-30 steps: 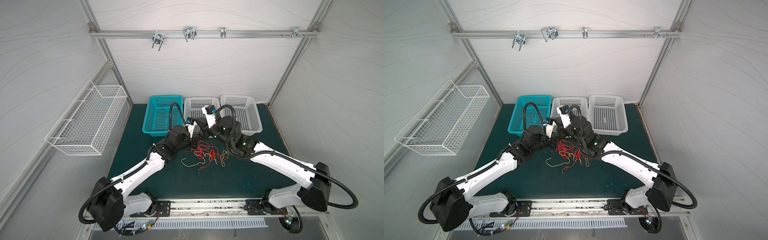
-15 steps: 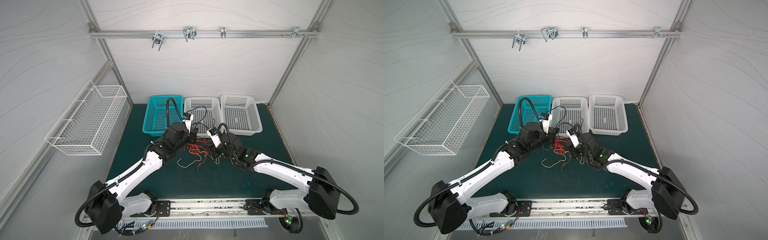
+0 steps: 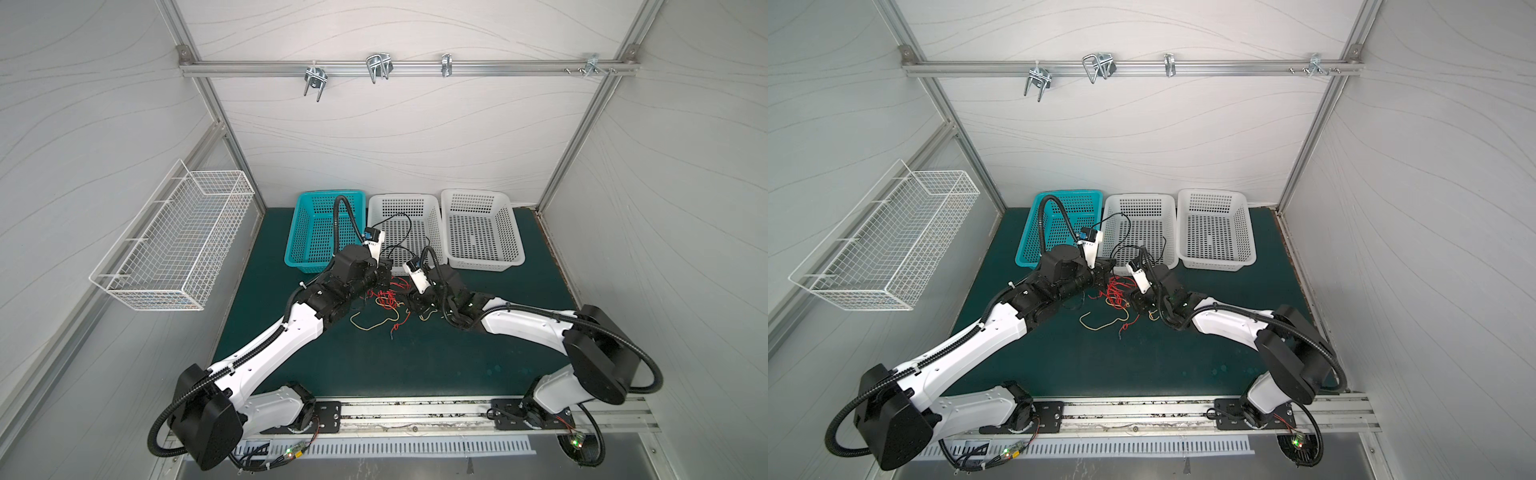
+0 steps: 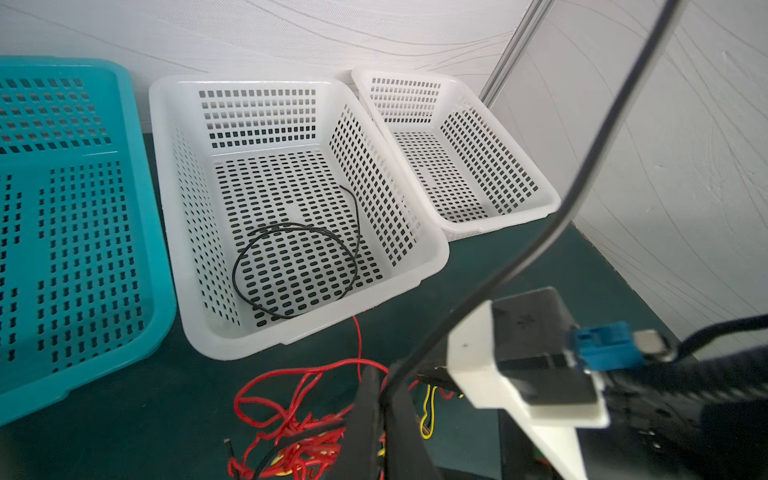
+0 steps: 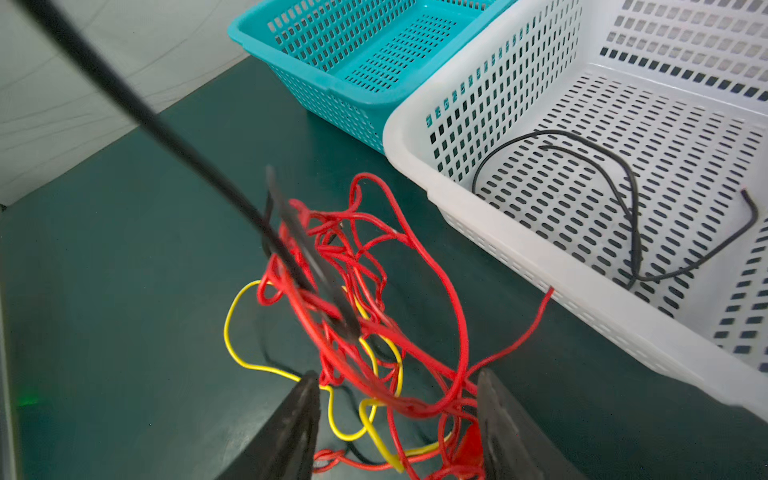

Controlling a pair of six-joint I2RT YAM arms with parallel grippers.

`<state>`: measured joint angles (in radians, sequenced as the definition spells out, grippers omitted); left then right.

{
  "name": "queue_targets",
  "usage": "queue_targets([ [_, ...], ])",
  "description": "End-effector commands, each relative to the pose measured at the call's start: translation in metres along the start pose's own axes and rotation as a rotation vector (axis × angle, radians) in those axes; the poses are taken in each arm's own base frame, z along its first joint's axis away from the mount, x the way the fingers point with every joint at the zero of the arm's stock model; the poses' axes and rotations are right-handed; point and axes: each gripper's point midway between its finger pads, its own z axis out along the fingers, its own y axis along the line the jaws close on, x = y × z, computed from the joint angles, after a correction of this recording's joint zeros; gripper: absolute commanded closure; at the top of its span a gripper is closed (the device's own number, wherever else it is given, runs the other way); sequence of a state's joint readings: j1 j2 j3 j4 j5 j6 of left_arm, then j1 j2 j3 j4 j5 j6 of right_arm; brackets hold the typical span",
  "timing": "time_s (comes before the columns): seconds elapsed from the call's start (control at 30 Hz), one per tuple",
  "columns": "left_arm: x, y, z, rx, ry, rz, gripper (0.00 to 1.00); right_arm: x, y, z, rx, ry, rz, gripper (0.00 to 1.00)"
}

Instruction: Untangle the cables

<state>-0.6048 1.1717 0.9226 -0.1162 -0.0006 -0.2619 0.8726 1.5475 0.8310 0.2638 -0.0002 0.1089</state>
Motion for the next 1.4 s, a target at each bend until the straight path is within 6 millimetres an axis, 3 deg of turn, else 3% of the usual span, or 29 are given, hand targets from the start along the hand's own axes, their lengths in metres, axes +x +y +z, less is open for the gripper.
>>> queue_targets([
  [0.0, -0.039, -0.014, -0.017, 0.044, -0.106, -0.009, 1.0, -0.025, 0.001, 0.01, -0.016, -0.082, -0.017, 0.44],
  [0.1, -0.042, -0.017, -0.02, 0.051, -0.108, -0.012, 1.0, -0.017, -0.002, 0.02, -0.006, -0.059, -0.013, 0.59],
  [0.2, -0.046, -0.018, -0.024, 0.055, -0.111, -0.013, 1.0, -0.006, -0.008, 0.024, 0.021, -0.044, 0.0, 0.87],
  [0.27, -0.049, -0.019, -0.027, 0.057, -0.114, -0.016, 1.0, 0.005, -0.014, 0.024, 0.047, -0.029, 0.014, 0.99],
  [0.6, -0.075, -0.021, -0.048, 0.029, -0.143, -0.04, 1.0, 0.072, -0.053, 0.011, 0.273, 0.155, 0.102, 1.0],
  [0.93, -0.101, -0.003, -0.073, -0.114, -0.194, -0.007, 1.0, 0.117, -0.105, -0.035, 0.64, 0.315, 0.162, 1.0],
  [1.2, -0.111, 0.014, -0.097, -0.227, -0.227, 0.04, 1.0, 0.137, -0.119, -0.057, 0.743, 0.414, 0.112, 1.0],
  [1.27, -0.113, 0.02, -0.104, -0.267, -0.24, 0.052, 1.0, 0.14, -0.125, -0.065, 0.806, 0.392, 0.22, 1.0],
  [1.37, -0.116, 0.028, -0.115, -0.315, -0.265, 0.062, 1.0, 0.139, -0.127, -0.069, 0.814, 0.388, 0.228, 1.0],
])
